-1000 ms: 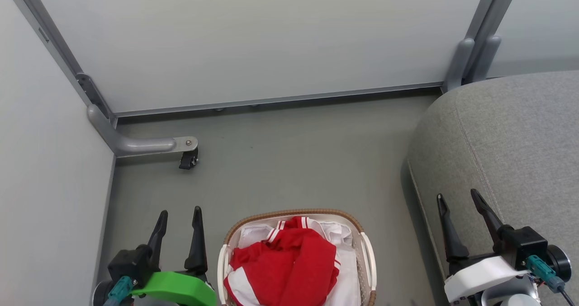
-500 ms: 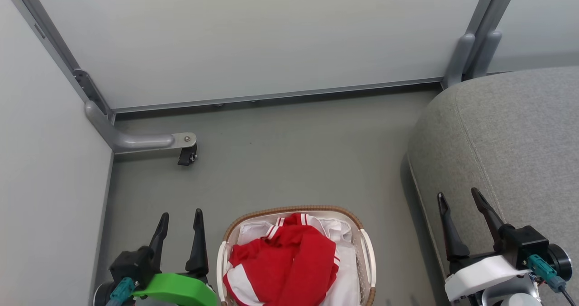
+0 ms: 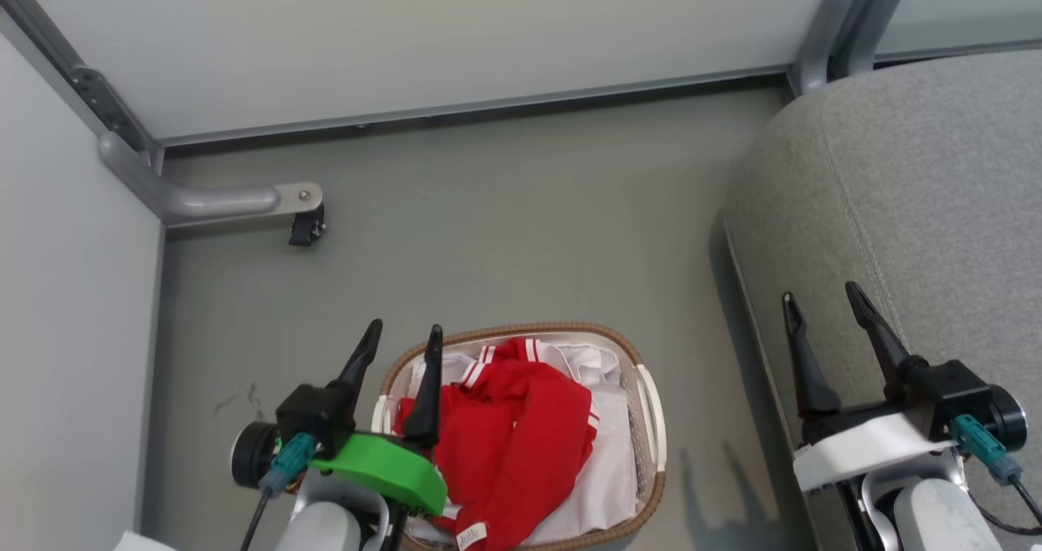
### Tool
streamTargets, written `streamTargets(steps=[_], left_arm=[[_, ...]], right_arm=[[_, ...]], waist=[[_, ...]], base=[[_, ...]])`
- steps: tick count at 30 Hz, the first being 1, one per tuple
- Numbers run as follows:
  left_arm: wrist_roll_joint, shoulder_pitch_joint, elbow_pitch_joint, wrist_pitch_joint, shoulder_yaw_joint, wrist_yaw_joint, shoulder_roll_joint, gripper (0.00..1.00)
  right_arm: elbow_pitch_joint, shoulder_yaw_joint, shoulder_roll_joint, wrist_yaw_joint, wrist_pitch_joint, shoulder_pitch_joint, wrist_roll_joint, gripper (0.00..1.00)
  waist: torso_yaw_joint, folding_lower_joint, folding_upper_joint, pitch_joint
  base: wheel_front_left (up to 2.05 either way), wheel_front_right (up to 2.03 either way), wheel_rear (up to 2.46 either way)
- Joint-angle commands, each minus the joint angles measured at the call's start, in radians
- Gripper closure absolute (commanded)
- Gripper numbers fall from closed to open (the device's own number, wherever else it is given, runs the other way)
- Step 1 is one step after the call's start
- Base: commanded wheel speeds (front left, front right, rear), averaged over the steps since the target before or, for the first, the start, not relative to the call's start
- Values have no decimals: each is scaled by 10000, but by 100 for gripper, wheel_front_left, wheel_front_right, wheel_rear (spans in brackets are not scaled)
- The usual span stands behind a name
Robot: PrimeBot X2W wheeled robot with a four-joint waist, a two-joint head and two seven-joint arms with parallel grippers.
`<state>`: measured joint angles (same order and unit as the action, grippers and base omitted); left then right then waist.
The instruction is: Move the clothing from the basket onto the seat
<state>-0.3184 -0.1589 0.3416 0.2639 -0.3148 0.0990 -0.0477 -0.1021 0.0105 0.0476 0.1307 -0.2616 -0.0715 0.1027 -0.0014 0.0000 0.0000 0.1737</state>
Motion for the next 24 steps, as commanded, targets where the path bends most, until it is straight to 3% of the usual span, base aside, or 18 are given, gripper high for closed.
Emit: streamTargets(steps=[1,14,24], left_arm=[[66,-385,141,11,-172,65,-49,0],[431,-2697,3032,11,-2151,254,-60,0],[645,-4248,5191,11,-2609,292,-60,0]], right_arm=[[75,-17,50,1,-53,-249,-60,0],[820,-99,41,-3,-51,-1651,245,0],[1391,-443,38,-3,-51,-2276,725,0]], waist=[[-423,0,0,805],[-1700,0,0,3549],[-2381,0,0,5270]], base=[[0,0,0],[0,0,0],[0,0,0]])
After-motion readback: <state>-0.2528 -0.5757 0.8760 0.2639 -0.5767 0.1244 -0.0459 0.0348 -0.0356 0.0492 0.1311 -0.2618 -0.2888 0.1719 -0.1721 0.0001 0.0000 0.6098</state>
